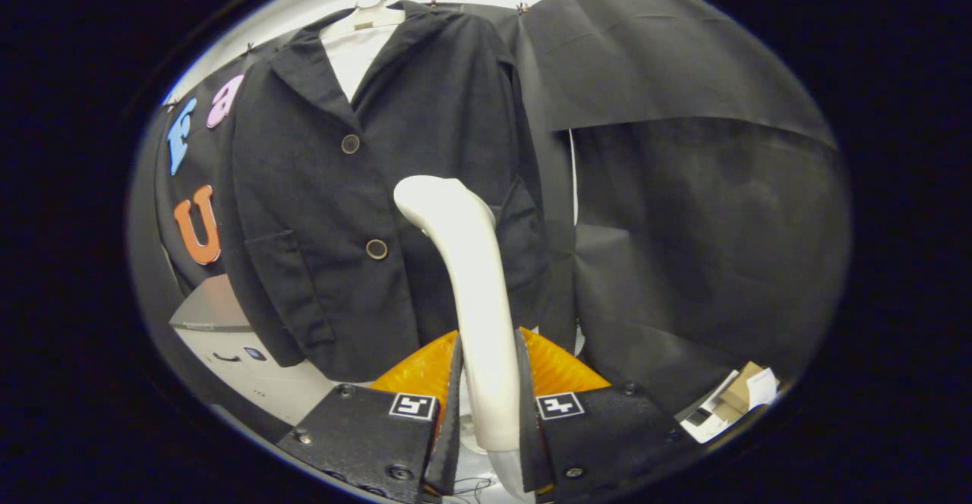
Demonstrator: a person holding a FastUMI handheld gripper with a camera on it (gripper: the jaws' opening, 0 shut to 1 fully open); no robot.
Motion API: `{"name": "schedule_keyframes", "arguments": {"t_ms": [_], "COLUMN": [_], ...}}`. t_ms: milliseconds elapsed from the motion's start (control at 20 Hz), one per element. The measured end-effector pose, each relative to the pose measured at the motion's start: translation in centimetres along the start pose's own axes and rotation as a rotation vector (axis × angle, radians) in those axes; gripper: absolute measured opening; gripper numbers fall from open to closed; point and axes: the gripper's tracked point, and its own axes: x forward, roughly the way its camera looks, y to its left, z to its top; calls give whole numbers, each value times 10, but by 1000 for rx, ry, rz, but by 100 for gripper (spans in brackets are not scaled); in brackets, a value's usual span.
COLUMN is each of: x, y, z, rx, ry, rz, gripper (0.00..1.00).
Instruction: Iron the clothes twice with a garment steamer, once on the left side and once on the right side.
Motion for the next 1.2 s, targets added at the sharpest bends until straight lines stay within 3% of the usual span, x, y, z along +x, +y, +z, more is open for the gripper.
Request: {"name": "schedule_keyframes", "arguments": {"t_ms": [850,1200], "x": [8,3], "y": [-26,-26], "z": [-96,-98], "rx": [8,31], "ry": [157,153], "rz": [-6,-9], "gripper": [35,35]}}
